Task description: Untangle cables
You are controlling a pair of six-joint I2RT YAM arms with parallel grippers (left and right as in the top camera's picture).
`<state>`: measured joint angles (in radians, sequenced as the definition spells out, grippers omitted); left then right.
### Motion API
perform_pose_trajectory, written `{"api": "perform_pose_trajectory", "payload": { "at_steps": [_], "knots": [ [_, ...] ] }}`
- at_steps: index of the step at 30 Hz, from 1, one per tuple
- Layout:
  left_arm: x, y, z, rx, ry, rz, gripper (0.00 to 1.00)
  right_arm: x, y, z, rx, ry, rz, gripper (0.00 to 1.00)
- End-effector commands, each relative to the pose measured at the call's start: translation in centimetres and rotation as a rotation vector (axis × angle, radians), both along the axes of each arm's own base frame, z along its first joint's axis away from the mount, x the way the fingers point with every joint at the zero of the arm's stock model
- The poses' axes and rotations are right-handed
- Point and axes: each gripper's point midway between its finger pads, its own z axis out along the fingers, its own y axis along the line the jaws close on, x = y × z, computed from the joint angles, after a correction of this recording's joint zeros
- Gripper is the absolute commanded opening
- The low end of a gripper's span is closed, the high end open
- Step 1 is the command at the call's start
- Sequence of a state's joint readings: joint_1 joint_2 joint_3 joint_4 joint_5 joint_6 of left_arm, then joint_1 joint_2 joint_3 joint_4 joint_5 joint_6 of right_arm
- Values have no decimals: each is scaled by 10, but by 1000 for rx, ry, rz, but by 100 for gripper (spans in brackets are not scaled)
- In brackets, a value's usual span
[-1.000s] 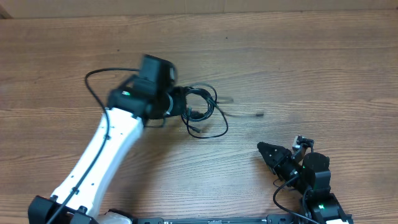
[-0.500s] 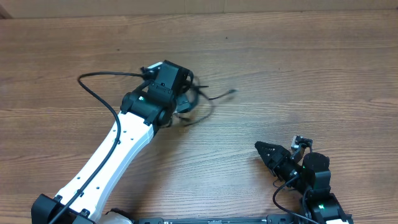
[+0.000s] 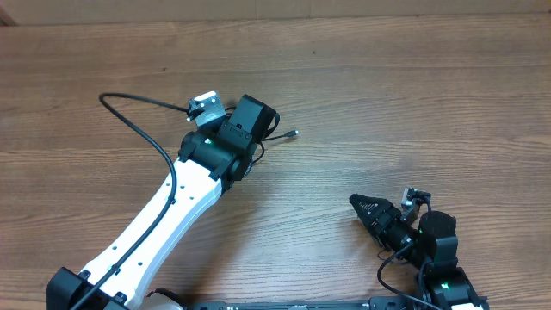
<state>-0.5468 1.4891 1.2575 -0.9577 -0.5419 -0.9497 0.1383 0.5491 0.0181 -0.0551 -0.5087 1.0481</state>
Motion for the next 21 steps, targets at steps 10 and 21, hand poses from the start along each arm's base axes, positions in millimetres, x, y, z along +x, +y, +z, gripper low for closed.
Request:
{"api": "perform_pose_trajectory", "payload": {
  "at_steps": [10, 21],
  "knots": [
    [-23, -122, -3, -755, 220, -25, 4, -27, 35, 20, 167, 8, 229, 100],
    [-49, -168, 19, -1045, 404, -66, 4, -8, 16, 11, 334, 241, -75, 100]
  ]
}}
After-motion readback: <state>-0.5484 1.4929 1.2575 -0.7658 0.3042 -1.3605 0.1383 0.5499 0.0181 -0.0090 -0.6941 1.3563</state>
